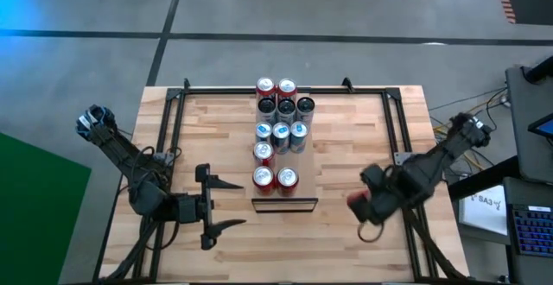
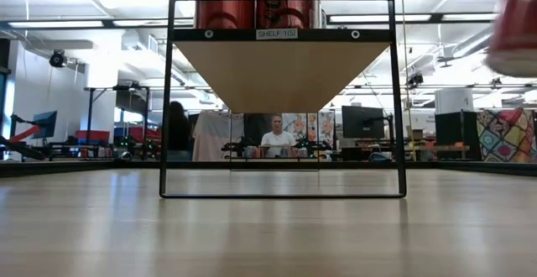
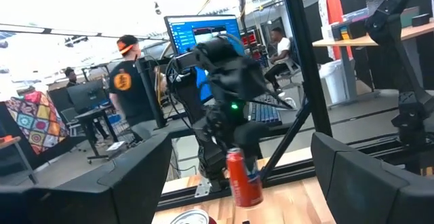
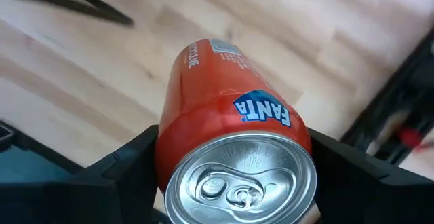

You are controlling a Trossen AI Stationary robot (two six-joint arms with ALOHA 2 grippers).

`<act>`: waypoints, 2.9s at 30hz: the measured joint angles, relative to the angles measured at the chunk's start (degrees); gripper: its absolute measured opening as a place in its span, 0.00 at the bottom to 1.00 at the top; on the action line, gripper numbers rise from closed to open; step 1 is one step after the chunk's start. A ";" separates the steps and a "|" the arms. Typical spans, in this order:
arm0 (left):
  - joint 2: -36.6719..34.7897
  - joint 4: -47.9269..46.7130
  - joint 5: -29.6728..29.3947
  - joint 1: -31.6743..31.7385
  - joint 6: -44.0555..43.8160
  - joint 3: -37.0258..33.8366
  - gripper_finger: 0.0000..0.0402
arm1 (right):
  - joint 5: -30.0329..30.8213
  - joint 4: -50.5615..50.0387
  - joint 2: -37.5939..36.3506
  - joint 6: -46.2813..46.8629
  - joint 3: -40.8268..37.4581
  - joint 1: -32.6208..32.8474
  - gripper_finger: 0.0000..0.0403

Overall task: Place canned beverage on shelf
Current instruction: Put the orange soda can on the shelf aligned with the other orange soda cans

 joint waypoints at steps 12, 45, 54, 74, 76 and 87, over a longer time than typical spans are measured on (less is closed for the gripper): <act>0.00 -0.08 -0.11 1.04 4.49 0.00 0.80 | 1.50 -2.84 0.43 -27.96 12.86 -19.00 0.72; -1.58 -0.86 -7.45 12.25 17.39 0.00 0.80 | -3.73 -4.71 16.28 -60.67 30.23 -35.58 0.72; -3.84 -1.01 -7.45 14.48 17.77 0.00 0.80 | -10.10 -4.75 17.87 -68.44 29.64 -37.83 0.72; -3.37 -0.95 11.15 22.08 11.73 0.00 0.80 | -5.14 -4.88 7.75 -65.83 29.42 -35.73 0.72; -2.51 -0.10 11.74 22.02 10.86 0.00 0.80 | -2.99 -4.90 5.93 -64.28 29.40 -33.83 0.72; 4.53 4.17 23.09 22.00 7.74 3.46 0.80 | 17.56 -1.67 -0.01 -52.56 26.48 -15.91 0.72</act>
